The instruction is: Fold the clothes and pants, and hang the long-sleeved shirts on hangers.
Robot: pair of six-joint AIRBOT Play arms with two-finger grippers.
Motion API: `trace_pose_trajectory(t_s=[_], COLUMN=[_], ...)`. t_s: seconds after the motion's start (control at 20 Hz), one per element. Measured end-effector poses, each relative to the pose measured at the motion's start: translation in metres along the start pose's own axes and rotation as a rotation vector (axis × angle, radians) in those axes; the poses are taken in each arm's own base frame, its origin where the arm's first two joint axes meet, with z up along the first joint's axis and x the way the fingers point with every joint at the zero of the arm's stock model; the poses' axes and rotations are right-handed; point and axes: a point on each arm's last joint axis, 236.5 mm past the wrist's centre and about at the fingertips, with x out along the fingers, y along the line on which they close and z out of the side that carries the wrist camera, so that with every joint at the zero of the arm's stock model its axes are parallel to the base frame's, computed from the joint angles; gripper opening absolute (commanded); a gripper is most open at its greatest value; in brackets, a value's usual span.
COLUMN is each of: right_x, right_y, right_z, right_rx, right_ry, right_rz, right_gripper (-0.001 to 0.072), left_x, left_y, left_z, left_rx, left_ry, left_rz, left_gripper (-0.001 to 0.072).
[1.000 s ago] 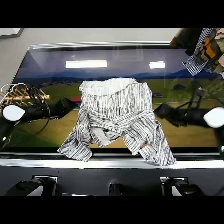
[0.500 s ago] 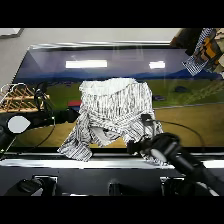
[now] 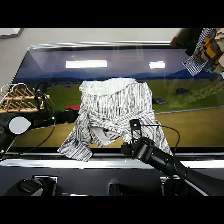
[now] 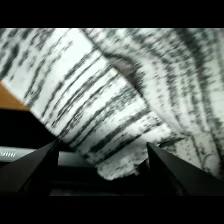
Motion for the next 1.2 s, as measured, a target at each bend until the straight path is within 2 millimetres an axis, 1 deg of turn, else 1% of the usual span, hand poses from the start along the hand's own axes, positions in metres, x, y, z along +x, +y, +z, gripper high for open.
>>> trace_pose_trajectory(t_s=[0.05, 0.1, 0.15, 0.2, 0.25, 0.3, 0.35, 0.4, 0.45, 0.55, 0.7, 0.85, 0.9, 0.95, 1.0, 1.05, 1.1, 1.2], right_x=[0.001, 0.001, 0.001, 0.001, 0.001, 0.000, -0.002, -0.004, -0.007, -0.014, -0.025, -0.032, -0.033, -0.034, -0.035, -0.035, -0.034, -0.033], right_y=[-0.003, -0.005, -0.007, -0.010, -0.015, -0.018, -0.020, -0.022, -0.023, -0.023, -0.023, -0.031, -0.033, -0.035, -0.034, -0.033, -0.030, -0.016], right_z=[0.004, 0.007, 0.009, 0.011, 0.012, 0.014, 0.015, 0.017, 0.020, 0.027, 0.033, 0.031, 0.031, 0.030, 0.029, 0.027, 0.023, 0.015], right_rx=[0.012, 0.024, 0.040, 0.052, 0.064, 0.074, 0.080, 0.089, 0.091, 0.102, 0.109, 0.121, 0.123, 0.126, 0.129, 0.132, 0.119, 0.083], right_ry=[-0.016, -0.029, -0.041, -0.048, -0.053, -0.058, -0.063, -0.068, -0.076, -0.099, -0.122, -0.115, -0.114, -0.111, -0.108, -0.099, -0.080, -0.042], right_rz=[-0.013, -0.024, -0.034, -0.048, -0.068, -0.084, -0.093, -0.101, -0.107, -0.102, -0.095, -0.119, -0.125, -0.130, -0.128, -0.121, -0.108, -0.052], right_gripper=[0.0597, 0.0511, 0.0457, 0.0363, 0.0223, 0.0110, 0.0034, 0.0036, 0.0036, 0.0098, 0.0096, 0.0096, 0.0163, 0.0289, 0.0379, 0.0489, 0.0625, 0.0631], left_x=[0.000, 0.000, 0.000, 0.000, 0.000, 0.000, 0.000, 0.000, 0.000, 0.001, 0.002, 0.002, 0.002, 0.003, 0.003, 0.003, 0.004, 0.006], left_y=[0.000, 0.000, 0.000, 0.000, 0.000, 0.000, 0.000, 0.000, -0.001, -0.005, -0.009, -0.011, -0.012, -0.013, -0.014, -0.015, -0.015, -0.014], left_z=[0.000, 0.000, 0.000, 0.000, 0.000, 0.000, 0.000, 0.000, -0.001, -0.004, -0.009, -0.011, -0.012, -0.014, -0.018, -0.021, -0.025, -0.032], left_rx=[-0.001, -0.004, -0.004, -0.004, -0.004, -0.005, -0.005, -0.003, 0.002, 0.033, 0.068, 0.086, 0.095, 0.110, 0.129, 0.151, 0.171, 0.197], left_ry=[0.000, 0.000, 0.000, 0.000, 0.000, 0.000, 0.000, 0.001, 0.002, 0.010, 0.023, 0.027, 0.030, 0.035, 0.046, 0.055, 0.065, 0.084], left_rz=[0.001, 0.001, 0.001, 0.001, 0.001, 0.001, 0.001, 0.000, -0.001, -0.006, -0.012, -0.014, -0.014, -0.012, -0.007, 0.000, 0.007, 0.018], left_gripper=[0.0503, 0.0503, 0.0503, 0.0503, 0.0503, 0.0509, 0.0569, 0.0591, 0.0597, 0.0598, 0.0598, 0.0598, 0.0601, 0.0601, 0.0603, 0.0602, 0.0602, 0.0602])
